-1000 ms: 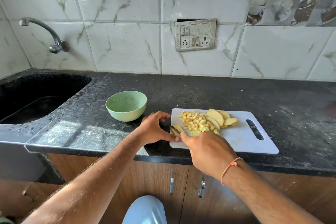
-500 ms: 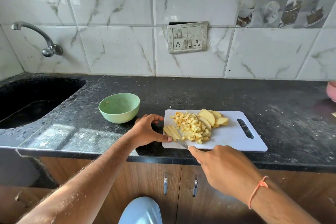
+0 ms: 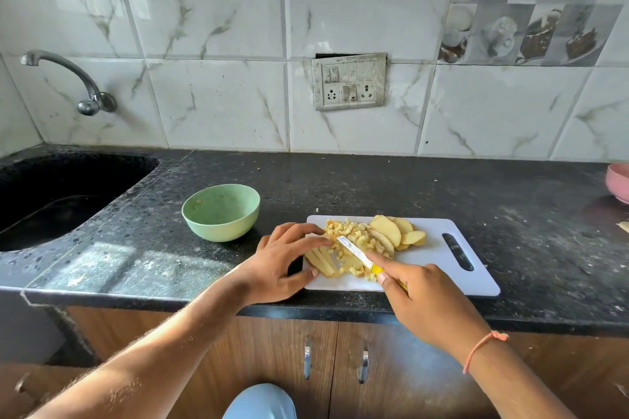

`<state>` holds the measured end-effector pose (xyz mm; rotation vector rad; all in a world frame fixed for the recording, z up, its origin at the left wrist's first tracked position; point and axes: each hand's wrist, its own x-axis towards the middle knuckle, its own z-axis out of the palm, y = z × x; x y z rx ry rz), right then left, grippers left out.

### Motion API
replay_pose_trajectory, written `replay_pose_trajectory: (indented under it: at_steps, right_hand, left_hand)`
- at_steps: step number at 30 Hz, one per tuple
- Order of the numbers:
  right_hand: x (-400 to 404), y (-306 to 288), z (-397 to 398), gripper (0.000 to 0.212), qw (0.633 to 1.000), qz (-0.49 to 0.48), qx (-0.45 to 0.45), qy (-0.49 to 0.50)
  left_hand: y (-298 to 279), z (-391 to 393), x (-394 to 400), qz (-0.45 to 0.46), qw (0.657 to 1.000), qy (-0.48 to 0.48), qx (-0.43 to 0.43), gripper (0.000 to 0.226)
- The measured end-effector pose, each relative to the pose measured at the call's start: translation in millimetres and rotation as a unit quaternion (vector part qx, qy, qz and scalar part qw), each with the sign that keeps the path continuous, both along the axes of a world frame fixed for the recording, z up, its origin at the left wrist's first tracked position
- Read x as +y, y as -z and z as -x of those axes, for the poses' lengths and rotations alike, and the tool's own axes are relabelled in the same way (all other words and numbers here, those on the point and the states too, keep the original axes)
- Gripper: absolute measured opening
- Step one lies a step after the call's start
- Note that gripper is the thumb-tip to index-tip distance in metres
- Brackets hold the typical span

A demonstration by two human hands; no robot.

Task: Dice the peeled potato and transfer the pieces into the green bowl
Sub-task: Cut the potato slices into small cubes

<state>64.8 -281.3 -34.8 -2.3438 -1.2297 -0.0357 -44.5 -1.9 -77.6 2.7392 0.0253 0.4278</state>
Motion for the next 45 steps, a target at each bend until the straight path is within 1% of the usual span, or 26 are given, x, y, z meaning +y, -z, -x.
replay_pose_trajectory:
  at_steps: [3,9,14,21,24,27,32,34,42,45]
  right_hand:
    - [-9,5,11,0.046,1.0,0.008,-0.024,0.001]
    - [-16,13,35,0.05,0.999,0.036,-0.027,0.011]
    - [-7,10,45,0.053,0.992,0.091,-0.08,0.038]
    - [3,4,51,0.054,0.98,0.142,-0.126,0.068]
    - [6,6,53,0.055,0.979,0.145,-0.124,0.078]
    - [10,7,53,0.054,0.98,0.138,-0.116,0.081]
    - [14,9,54,0.054,0.986,0.116,-0.09,0.076]
    - [16,10,54,0.054,0.988,0.106,-0.08,0.075]
    - [23,5,58,0.052,0.989,0.093,-0.086,0.078]
    - [22,4,56,0.051,0.988,0.095,-0.086,0.08]
  left_hand:
    - [1,-5,0,-0.038,0.999,0.025,-0.007,0.046]
    - [5,-7,1,-0.041,0.999,0.002,-0.026,0.033]
    - [6,-6,3,-0.033,0.998,-0.027,-0.056,0.028]
    - [8,-8,6,-0.021,0.997,-0.022,-0.076,0.028]
    - [10,-8,8,-0.011,0.995,-0.026,-0.091,0.027]
    - [12,-8,10,0.027,0.993,-0.039,-0.107,0.027]
    - [12,-8,11,0.06,0.992,-0.03,-0.107,0.034]
    - [12,-8,12,0.068,0.992,-0.029,-0.107,0.034]
    - [13,-6,14,0.081,0.992,-0.008,-0.095,0.027]
    - [12,-8,14,0.049,0.996,0.016,-0.078,0.028]
